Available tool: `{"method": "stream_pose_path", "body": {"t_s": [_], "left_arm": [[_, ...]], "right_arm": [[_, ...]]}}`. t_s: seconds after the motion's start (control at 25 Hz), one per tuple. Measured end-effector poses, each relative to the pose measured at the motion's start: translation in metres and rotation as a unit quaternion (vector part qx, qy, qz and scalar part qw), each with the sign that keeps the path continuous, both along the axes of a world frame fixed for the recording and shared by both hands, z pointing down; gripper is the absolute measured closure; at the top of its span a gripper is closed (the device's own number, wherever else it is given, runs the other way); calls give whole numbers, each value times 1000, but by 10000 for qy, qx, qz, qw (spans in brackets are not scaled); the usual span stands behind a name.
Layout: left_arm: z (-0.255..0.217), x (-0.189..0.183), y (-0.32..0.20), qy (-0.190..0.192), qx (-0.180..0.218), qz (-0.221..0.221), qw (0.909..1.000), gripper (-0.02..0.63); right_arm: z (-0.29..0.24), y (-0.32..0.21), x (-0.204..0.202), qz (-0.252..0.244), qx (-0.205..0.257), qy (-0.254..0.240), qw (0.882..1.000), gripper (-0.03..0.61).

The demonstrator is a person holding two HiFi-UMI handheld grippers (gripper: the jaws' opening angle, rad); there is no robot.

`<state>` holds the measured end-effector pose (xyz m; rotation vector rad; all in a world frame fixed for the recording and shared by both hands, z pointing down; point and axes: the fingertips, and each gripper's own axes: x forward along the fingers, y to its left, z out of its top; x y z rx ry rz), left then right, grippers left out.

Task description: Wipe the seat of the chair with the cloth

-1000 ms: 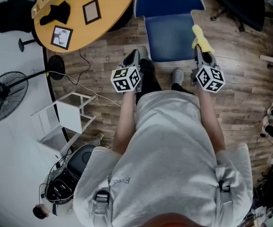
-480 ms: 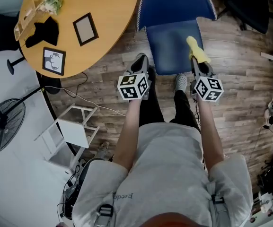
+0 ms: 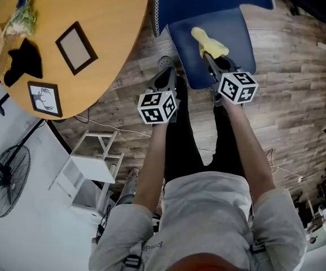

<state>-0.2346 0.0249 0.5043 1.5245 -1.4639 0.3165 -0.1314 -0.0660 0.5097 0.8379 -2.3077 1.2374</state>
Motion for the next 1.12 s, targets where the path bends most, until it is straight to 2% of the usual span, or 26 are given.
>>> {"method": "stream_pose_path", "body": {"t_s": [0.28,0.48,0.56,0.72,0.84,1.12], "left_arm": [[58,-22,-17,118,-115,37,9999,586],[100,-39,-28,69,-250,176,9995,586],[115,-45,-30,25,-288,234,9993,586],[144,-38,-44,-54,-270,433,9987,586],[165,-28,-60,-93,-219,547,9982,586],[193,-6,-105,-166,-194,867,9959,586]], "right_arm": [[68,11,-53,33,-846,-557,9949,514],[104,50,-95,-946,-1390,-781,9827,514],[113,57,-108,-1088,-1503,-976,9778,514],[141,30,-101,-498,-1600,-1116,9795,514],[164,3,-85,-190,-1498,-877,9846,514],[195,-34,-76,-380,-1281,-356,9904,514]]}}
